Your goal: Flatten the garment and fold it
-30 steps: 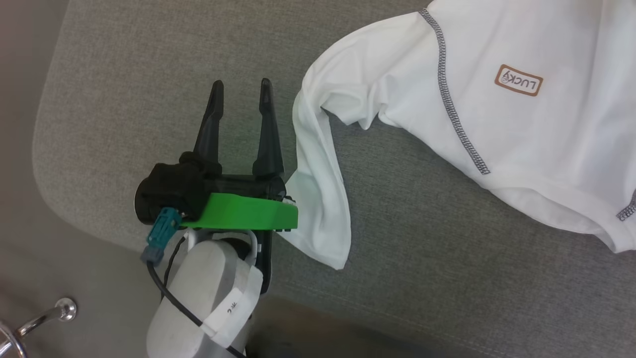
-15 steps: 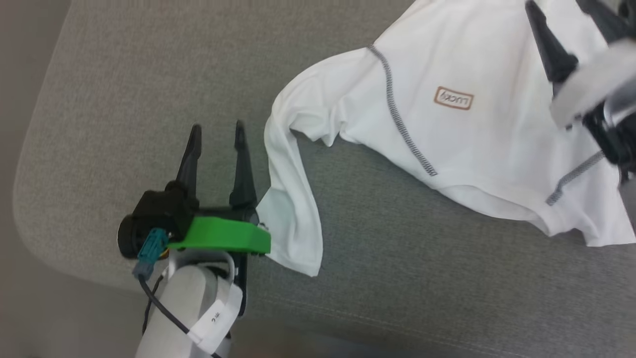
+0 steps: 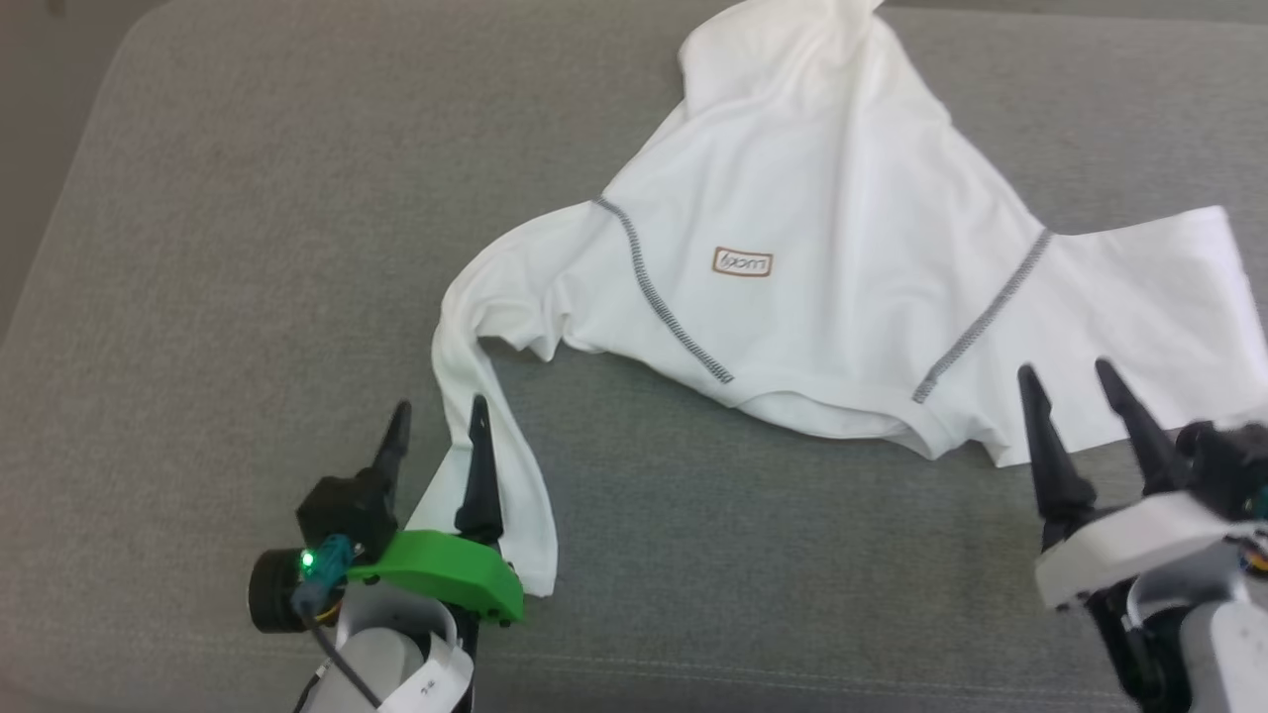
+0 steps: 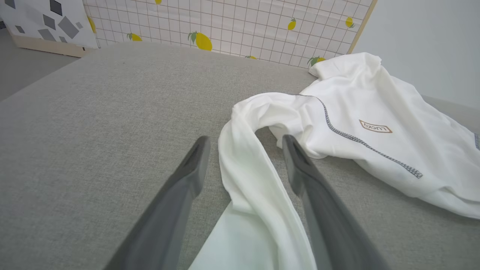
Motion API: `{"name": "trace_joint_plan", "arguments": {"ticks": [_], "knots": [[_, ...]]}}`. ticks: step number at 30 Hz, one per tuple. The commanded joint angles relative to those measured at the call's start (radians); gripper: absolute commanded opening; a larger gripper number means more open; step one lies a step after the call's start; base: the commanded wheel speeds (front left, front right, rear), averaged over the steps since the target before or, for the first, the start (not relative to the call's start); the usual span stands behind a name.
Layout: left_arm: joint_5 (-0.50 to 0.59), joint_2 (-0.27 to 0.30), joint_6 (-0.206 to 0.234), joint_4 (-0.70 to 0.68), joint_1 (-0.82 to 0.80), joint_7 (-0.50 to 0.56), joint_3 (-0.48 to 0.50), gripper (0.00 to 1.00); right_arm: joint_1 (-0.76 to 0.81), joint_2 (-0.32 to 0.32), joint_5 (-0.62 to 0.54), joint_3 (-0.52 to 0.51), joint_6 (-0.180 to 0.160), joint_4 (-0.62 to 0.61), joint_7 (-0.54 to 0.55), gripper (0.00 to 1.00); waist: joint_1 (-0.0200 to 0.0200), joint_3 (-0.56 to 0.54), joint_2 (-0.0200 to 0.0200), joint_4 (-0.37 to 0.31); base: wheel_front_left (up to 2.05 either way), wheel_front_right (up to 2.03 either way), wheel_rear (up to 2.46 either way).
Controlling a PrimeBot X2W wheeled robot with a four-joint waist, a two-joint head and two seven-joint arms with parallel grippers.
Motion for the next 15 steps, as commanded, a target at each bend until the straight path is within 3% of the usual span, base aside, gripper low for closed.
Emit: {"name": "trace_joint_plan", "arguments": {"ticks": [1, 4, 12, 13, 14, 15], "knots": [[0.007, 0.006, -0.006, 0.02, 0.007, 0.027, -0.009, 1.0, 0.027, 0.029, -0.008, -0.01, -0.002, -0.02, 0.005, 1.0, 0.0001, -0.07, 0.0, -0.072, 0.0, 0.0, 0.0], [0.013, 0.012, -0.001, 0.059, -0.006, 0.121, -0.03, 1.0, 0.073, 0.071, -0.019, -0.017, -0.002, -0.055, 0.023, 1.0, 0.0001, -0.072, 0.0, -0.083, 0.0, 0.0, 0.0], [-0.002, 0.021, 0.086, 0.136, -0.013, 0.532, -0.054, 1.0, 0.098, 0.103, -0.023, -0.015, -0.002, -0.115, 0.045, 1.0, 0.0001, -0.058, 0.0, -0.104, 0.0, 0.0, 0.0], [0.004, 0.03, 0.095, 0.145, -0.013, 0.586, -0.06, 0.96, 0.096, 0.105, -0.022, -0.015, -0.002, -0.12, 0.046, 1.0, 0.0001, -0.056, 0.0, -0.106, 0.0, 0.0, 0.0], [0.004, 0.037, 0.097, 0.146, -0.015, 0.622, -0.063, 0.44, 0.095, 0.106, -0.022, -0.013, -0.002, -0.124, 0.048, 1.0, 0.0001, -0.054, 0.0, -0.109, 0.0, 0.0, 0.0], [0.002, 0.045, 0.096, 0.135, -0.022, 0.645, -0.061, 0.0, 0.093, 0.107, -0.021, -0.012, -0.002, -0.128, 0.049, 1.0, 0.0001, -0.049, 0.0, -0.111, 0.0, 0.0, 0.0]]}}
